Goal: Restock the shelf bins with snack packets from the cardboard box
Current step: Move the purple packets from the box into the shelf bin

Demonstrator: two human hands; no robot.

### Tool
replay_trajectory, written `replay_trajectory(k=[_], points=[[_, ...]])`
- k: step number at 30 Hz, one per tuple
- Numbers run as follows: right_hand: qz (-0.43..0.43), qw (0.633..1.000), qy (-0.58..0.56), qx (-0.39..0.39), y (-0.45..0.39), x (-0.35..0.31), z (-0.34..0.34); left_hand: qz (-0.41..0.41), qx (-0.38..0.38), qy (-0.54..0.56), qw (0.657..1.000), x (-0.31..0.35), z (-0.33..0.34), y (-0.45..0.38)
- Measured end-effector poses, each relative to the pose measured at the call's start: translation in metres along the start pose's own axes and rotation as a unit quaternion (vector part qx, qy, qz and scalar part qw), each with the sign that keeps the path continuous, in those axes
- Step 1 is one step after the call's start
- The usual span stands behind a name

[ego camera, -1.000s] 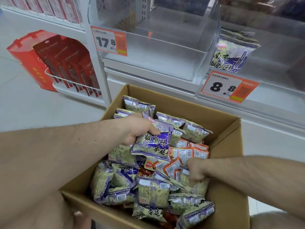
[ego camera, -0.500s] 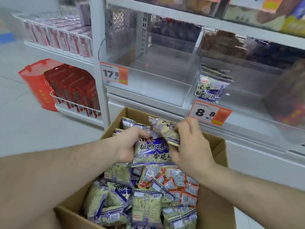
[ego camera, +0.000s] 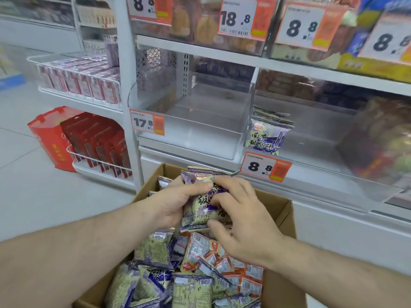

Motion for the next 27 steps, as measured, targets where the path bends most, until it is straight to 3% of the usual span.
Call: replay_trajectory(k=[4, 7, 9, 11, 13, 16, 20, 27], points=[[-0.011, 0.999, -0.029, 0.025, -0.006, 0.008, -0.018, 0.026, 0.014, -0.053, 0.998, 0.016, 0.0, -0.003], [0.1, 0.992, -0.067, 0.049, -0.012, 0.04, -0.036, 0.057, 0.025, -0.072, 0.996, 0.033, 0.004, -0.003], [0.255, 0.952, -0.167, 0.007, -0.008, 0.072, -0.036, 0.06, 0.02, -0.093, 0.994, 0.043, 0.007, 0.0], [0.36, 0.86, -0.354, -0.076, -0.001, 0.084, -0.018, 0.071, -0.002, -0.104, 0.992, 0.051, 0.016, 0.002], [0.368, 0.788, -0.478, -0.122, 0.002, 0.081, -0.007, 0.078, -0.033, -0.105, 0.991, 0.056, 0.029, 0.005], [0.345, 0.762, -0.528, -0.147, 0.001, 0.074, -0.001, 0.074, -0.061, -0.105, 0.99, 0.057, 0.052, 0.007], [0.344, 0.714, -0.601, -0.107, -0.003, 0.081, -0.013, 0.049, -0.038, -0.123, 0.99, 0.057, 0.066, -0.004], [0.389, 0.715, -0.579, -0.048, -0.011, 0.107, -0.044, 0.062, -0.054, -0.095, 0.992, 0.073, 0.11, -0.027]])
Point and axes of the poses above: each hand's wrist, its own y-axis away from the middle knuckle, its own z-axis out of the palm, x = y × z, the point moved 10 cm from there along -y, towards the middle knuckle, and after that the axes turned 2 degrees about y, right-handed, at the moved point
